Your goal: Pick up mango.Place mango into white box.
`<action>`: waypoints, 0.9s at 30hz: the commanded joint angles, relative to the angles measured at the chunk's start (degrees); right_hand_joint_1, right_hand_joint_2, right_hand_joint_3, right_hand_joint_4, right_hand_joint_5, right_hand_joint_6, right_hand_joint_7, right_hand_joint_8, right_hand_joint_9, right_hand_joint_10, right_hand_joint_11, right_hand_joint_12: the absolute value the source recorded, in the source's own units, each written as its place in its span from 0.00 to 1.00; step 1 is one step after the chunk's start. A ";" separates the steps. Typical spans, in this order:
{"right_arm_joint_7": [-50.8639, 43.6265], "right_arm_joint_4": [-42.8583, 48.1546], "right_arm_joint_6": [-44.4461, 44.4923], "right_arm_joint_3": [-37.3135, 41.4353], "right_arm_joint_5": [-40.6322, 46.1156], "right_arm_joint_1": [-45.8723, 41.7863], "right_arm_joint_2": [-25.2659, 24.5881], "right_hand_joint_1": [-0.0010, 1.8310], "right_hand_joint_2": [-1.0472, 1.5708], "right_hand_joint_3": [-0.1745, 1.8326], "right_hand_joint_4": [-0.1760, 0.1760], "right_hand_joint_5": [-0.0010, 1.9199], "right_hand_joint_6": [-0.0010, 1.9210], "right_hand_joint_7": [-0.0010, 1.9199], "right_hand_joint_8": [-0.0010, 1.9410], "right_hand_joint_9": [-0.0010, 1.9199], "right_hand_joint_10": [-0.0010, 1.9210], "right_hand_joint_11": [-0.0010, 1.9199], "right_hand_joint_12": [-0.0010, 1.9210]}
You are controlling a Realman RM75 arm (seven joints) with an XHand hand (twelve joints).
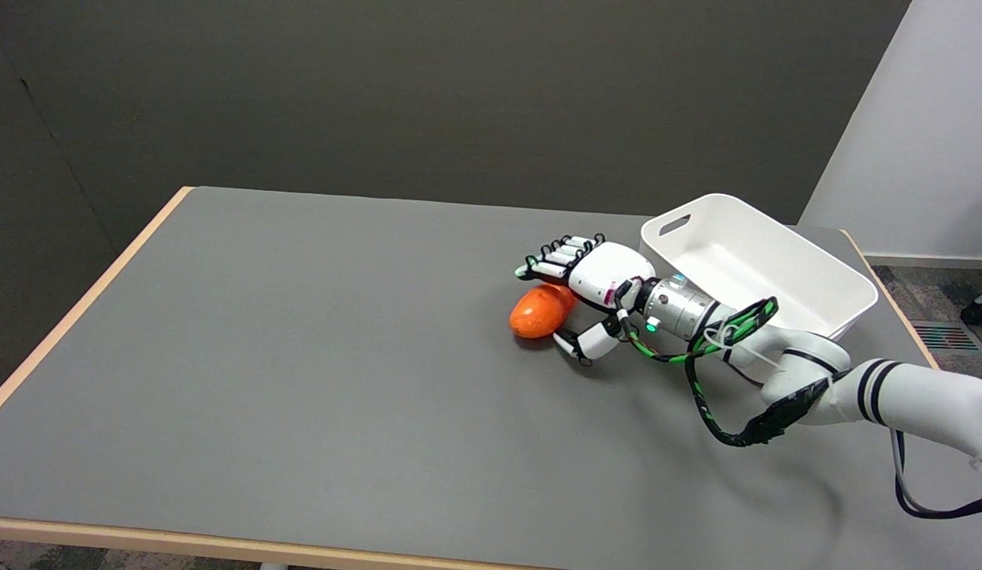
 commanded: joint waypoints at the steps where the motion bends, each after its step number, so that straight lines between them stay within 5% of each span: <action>1: 0.27 3.35 2.03 -0.28 0.05 0.90 -0.79 0.41 0.65 0.59 0.79 0.12 0.26 0.18 0.22 0.18 0.38 0.13 0.68; 10: 0.27 2.86 3.20 -0.99 0.05 0.82 -0.79 0.48 0.67 0.57 0.80 0.15 0.33 0.24 0.29 0.23 0.47 0.16 0.71; 27: 5.07 -1.06 2.71 -3.54 0.05 0.32 -0.63 0.48 0.67 0.57 0.80 0.15 0.34 0.24 0.30 0.24 0.48 0.17 0.72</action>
